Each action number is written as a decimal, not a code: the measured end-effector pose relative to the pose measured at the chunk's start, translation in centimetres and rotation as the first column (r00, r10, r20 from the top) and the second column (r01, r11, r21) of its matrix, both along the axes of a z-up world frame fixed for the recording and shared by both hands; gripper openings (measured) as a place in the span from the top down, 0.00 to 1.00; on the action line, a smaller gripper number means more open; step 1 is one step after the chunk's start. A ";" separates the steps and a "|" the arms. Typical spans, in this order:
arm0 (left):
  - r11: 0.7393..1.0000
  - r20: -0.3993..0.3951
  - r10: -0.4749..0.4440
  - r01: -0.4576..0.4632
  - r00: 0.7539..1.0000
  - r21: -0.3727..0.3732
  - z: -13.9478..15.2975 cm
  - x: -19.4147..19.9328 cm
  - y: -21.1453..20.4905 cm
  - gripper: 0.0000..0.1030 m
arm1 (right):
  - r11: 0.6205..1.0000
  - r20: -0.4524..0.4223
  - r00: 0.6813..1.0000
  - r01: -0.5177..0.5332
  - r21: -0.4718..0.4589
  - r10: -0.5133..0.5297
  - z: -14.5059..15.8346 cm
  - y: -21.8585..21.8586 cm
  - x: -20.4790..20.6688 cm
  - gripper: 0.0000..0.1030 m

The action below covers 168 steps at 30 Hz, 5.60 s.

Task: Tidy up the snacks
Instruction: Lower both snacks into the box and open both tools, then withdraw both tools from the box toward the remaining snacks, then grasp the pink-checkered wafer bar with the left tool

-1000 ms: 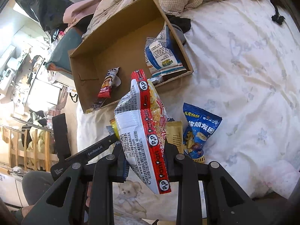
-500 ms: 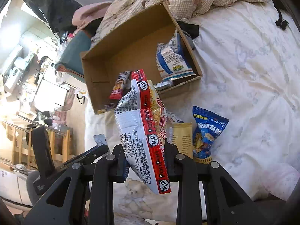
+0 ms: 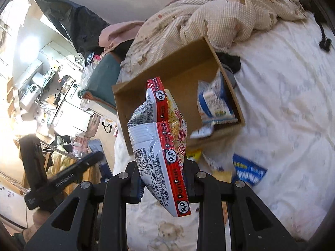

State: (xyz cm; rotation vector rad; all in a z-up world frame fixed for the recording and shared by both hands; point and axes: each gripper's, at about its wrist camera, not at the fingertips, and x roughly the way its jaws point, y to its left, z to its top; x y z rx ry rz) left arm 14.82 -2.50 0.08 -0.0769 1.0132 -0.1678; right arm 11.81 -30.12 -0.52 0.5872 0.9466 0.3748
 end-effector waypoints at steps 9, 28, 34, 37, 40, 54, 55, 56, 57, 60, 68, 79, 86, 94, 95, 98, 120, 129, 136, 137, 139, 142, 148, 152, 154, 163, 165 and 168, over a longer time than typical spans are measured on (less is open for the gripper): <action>0.997 0.027 -0.057 0.056 0.998 0.051 -0.5 5.2 -2.4 0.84 | 1.000 0.007 1.000 0.011 -0.029 -0.010 -0.5 0.3 4.8 0.72; 0.979 0.022 -0.045 0.040 0.999 0.198 -7.3 10.5 -3.7 0.84 | 0.998 -0.021 0.999 -0.040 -0.042 0.039 -3.1 2.1 10.3 0.72; 0.990 -0.082 -0.037 0.047 0.996 0.132 -9.5 11.3 -3.8 0.84 | 0.997 -0.035 0.999 -0.025 -0.068 0.023 -3.6 1.8 10.4 0.72; 0.998 -0.129 -0.064 0.061 0.990 -0.026 -9.6 11.4 -3.6 0.84 | 0.998 -0.041 0.999 -0.022 -0.060 0.020 -3.8 1.7 10.6 0.72; 0.998 -0.076 -0.055 0.053 0.996 -0.021 -8.6 11.0 -3.7 0.71 | 0.998 -0.040 0.999 -0.025 -0.058 0.023 -3.8 1.8 10.6 0.72; 0.990 0.085 0.098 -0.106 0.992 0.093 -4.1 9.3 -1.0 0.10 | 1.000 -0.077 0.997 -0.012 0.005 0.012 -5.2 2.1 11.7 0.71; 0.989 0.089 0.109 -0.117 0.990 0.090 -3.9 9.1 -0.7 0.10 | 1.000 -0.086 0.996 -0.013 0.007 0.013 -5.4 2.2 11.9 0.71; 0.988 0.091 0.121 -0.129 0.988 0.081 -3.7 9.0 -0.2 0.10 | 1.000 -0.098 0.995 -0.015 0.011 0.016 -5.8 2.4 12.2 0.71; 0.988 0.094 0.133 -0.139 0.987 0.070 -3.6 9.3 0.1 0.10 | 1.000 -0.104 0.994 -0.017 0.017 0.019 -5.9 2.5 12.3 0.71; 0.984 0.102 0.166 -0.171 0.981 0.046 -3.2 9.2 1.1 0.10 | 0.999 -0.114 0.993 -0.037 0.028 0.040 -6.4 3.4 12.8 0.71; 0.979 0.133 0.200 -0.204 0.971 0.012 -2.3 9.2 1.9 0.10 | 0.996 -0.110 0.990 -0.081 0.044 0.085 -7.1 4.9 13.7 0.28; 0.983 0.120 0.164 -0.172 0.979 0.063 -2.6 8.2 1.3 0.10 | 0.980 -0.007 1.000 -0.022 -0.195 0.021 -4.1 3.9 11.8 0.12; 0.985 0.144 0.157 -0.164 0.977 0.043 -0.8 6.3 2.0 0.10 | 0.972 0.004 1.000 0.022 -0.234 -0.022 -2.4 2.2 9.6 0.12; 0.986 0.109 0.165 -0.166 0.980 -0.002 -0.4 2.2 3.7 0.10 | 0.968 0.010 1.000 0.030 -0.251 -0.028 -1.0 1.0 5.6 0.12; 0.987 0.110 0.161 -0.162 0.981 -0.001 -0.3 1.7 3.7 0.10 | 0.968 0.011 1.000 0.031 -0.251 -0.029 -0.9 0.9 5.0 0.12; 0.988 0.108 0.154 -0.155 0.982 -0.001 -0.2 0.3 3.9 0.10 | 0.968 0.013 0.999 0.035 -0.250 -0.033 -0.5 0.4 3.0 0.12; 0.991 0.039 0.133 -0.133 0.990 0.006 -2.1 -5.4 3.7 0.10 | 0.966 -0.028 0.994 0.093 -0.241 -0.103 -1.2 -2.1 -2.8 0.12; 0.991 -0.053 0.130 -0.129 0.990 0.023 -4.7 -5.6 2.7 0.10 | 0.959 -0.081 0.984 0.131 -0.251 -0.156 -2.5 -4.1 -3.4 0.12; 0.993 -0.077 0.116 -0.113 0.990 0.041 -5.6 -5.3 1.9 0.10 | 0.958 -0.172 0.960 0.179 -0.223 -0.219 -4.4 -5.3 -2.8 0.12; 0.993 -0.083 0.117 -0.114 0.990 0.040 -5.8 -5.2 1.9 0.10 | 0.957 -0.182 0.956 0.186 -0.223 -0.228 -4.6 -5.4 -2.7 0.12; 0.992 -0.093 0.121 -0.118 0.988 0.038 -6.0 -5.0 1.9 0.10 | 0.954 -0.199 0.949 0.198 -0.226 -0.244 -5.0 -5.7 -2.6 0.12; 0.992 -0.106 0.127 -0.123 0.986 0.039 -6.5 -4.7 1.9 0.10 | 0.955 -0.237 0.937 0.207 -0.210 -0.256 -5.8 -6.0 -2.3 0.12; 0.990 -0.162 0.142 -0.139 0.976 0.029 -8.2 -4.1 1.8 0.10 | 0.963 -0.284 0.925 0.212 -0.167 -0.253 -6.6 -6.0 -1.9 0.12; 0.991 -0.240 0.135 -0.136 0.961 0.009 -10.0 -3.6 1.5 0.10 | 0.966 -0.291 0.926 0.196 -0.169 -0.239 -6.7 -5.5 -1.5 0.12; 0.993 -0.259 0.119 -0.117 0.958 0.022 -10.8 -3.5 0.8 0.10 | 0.968 -0.298 0.925 0.194 -0.162 -0.235 -6.8 -5.3 -1.3 0.12; 0.994 -0.357 0.031 0.009 0.934 0.111 -16.2 -2.3 -3.0 0.25 | 0.966 -0.289 0.930 0.178 -0.186 -0.227 -6.8 -5.1 -0.7 0.12; 0.990 -0.362 0.041 0.011 0.931 0.141 -17.3 -2.0 -3.2 0.33 | 0.966 -0.307 0.923 0.185 -0.181 -0.234 -7.2 -5.5 -0.8 0.12; 0.993 -0.413 0.040 0.012 0.910 0.122 -18.6 -1.8 -3.1 0.76 | 0.980 -0.355 0.915 0.152 -0.132 -0.190 -8.1 -5.4 -0.8 0.12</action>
